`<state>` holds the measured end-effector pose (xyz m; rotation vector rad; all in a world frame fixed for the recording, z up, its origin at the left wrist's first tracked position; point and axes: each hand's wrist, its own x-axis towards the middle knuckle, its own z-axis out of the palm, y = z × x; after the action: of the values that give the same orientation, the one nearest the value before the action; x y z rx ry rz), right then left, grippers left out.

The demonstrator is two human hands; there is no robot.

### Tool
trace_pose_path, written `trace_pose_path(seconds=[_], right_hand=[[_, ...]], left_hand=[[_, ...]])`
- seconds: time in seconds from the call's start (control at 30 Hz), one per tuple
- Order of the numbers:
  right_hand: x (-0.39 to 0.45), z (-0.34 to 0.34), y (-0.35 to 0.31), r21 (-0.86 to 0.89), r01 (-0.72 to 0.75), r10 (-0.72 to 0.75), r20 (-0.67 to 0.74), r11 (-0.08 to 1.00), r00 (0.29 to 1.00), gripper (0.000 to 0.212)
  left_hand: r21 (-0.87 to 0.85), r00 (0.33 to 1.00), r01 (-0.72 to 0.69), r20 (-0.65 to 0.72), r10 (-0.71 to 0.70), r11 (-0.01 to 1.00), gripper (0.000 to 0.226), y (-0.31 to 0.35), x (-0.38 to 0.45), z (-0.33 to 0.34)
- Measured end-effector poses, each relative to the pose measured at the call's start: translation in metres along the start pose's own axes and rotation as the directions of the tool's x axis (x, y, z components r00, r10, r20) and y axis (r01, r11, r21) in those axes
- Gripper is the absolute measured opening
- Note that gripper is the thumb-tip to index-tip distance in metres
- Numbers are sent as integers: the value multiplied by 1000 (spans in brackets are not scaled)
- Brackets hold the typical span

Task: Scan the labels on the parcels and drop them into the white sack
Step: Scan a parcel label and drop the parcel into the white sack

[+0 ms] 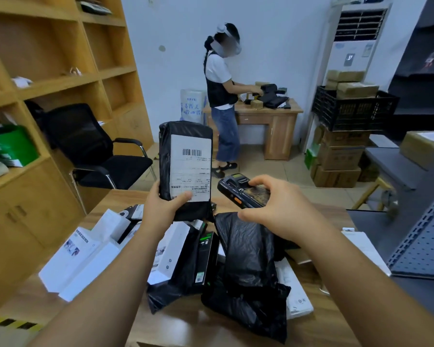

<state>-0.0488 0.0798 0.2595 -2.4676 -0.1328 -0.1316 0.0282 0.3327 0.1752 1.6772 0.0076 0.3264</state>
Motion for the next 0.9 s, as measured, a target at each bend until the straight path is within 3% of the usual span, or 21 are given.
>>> trace_pose_path(seconds=[0.27, 0.53, 0.67, 0.9], right_hand=[[3, 8, 22, -171, -63, 3, -330, 983, 944, 72], [-50, 34, 10, -137, -414, 290, -521, 900, 803, 68], [-105, 44, 7, -40, -604, 457, -614, 796, 644, 67], [-245, 29, -10, 172, -836, 660, -702, 522, 268, 64]], left_hand=[[-42, 950, 114, 299, -96, 993, 73, 10, 50, 12], [-184, 784, 205, 619, -49, 961, 79, 19, 61, 45], [-158, 625, 277, 779, -53, 948, 34, 19, 25, 76], [-73, 278, 316, 960, -19, 946, 23, 42, -92, 140]])
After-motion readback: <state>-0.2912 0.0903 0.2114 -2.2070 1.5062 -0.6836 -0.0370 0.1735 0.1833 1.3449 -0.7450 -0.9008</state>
